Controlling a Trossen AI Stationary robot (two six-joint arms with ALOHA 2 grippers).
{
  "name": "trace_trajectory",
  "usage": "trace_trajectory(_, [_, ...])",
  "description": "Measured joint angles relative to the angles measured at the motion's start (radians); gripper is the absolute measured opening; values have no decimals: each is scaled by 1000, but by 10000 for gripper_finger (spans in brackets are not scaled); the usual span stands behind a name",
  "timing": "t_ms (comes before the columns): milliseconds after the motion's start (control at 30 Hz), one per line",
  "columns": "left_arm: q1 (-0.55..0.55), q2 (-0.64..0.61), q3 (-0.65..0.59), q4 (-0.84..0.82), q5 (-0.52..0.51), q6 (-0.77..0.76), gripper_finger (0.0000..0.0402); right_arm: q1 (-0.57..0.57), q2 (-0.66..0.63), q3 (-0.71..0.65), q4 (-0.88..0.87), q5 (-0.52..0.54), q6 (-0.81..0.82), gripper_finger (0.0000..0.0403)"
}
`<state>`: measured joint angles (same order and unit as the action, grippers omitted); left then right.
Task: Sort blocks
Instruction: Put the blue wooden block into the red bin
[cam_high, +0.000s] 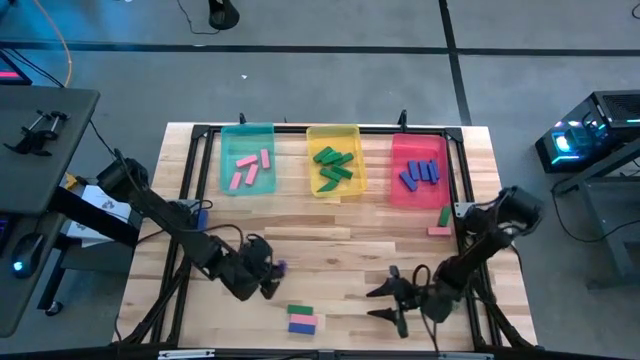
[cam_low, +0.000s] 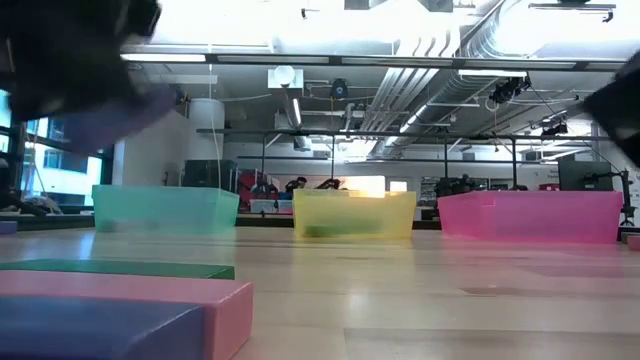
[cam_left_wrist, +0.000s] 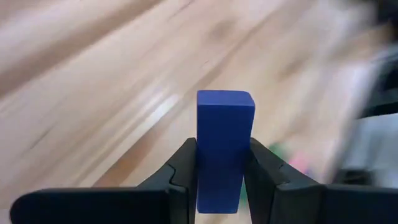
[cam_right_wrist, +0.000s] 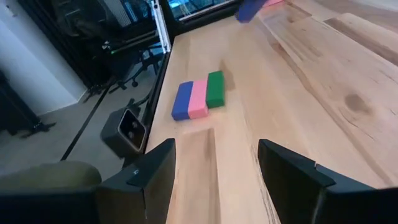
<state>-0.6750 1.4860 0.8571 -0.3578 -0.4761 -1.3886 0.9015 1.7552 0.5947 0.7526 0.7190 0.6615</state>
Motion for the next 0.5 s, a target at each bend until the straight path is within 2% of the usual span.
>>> trace_trajectory(100, [-1, 0, 1, 240, -117, 223, 66, -43, 63, 44, 52, -47, -45, 213])
trace_trajectory(233, [-1, 12, 2, 509, -213, 538, 66, -109, 137, 156, 59, -109, -145, 213])
trace_trajectory(400, [-5, 81, 2, 830, -231, 926, 66, -183, 186, 325, 25, -133, -259, 213])
trace_trajectory(500, [-14, 134, 2, 991, -224, 1067, 66, -219, 185, 408, -51, -125, -270, 213])
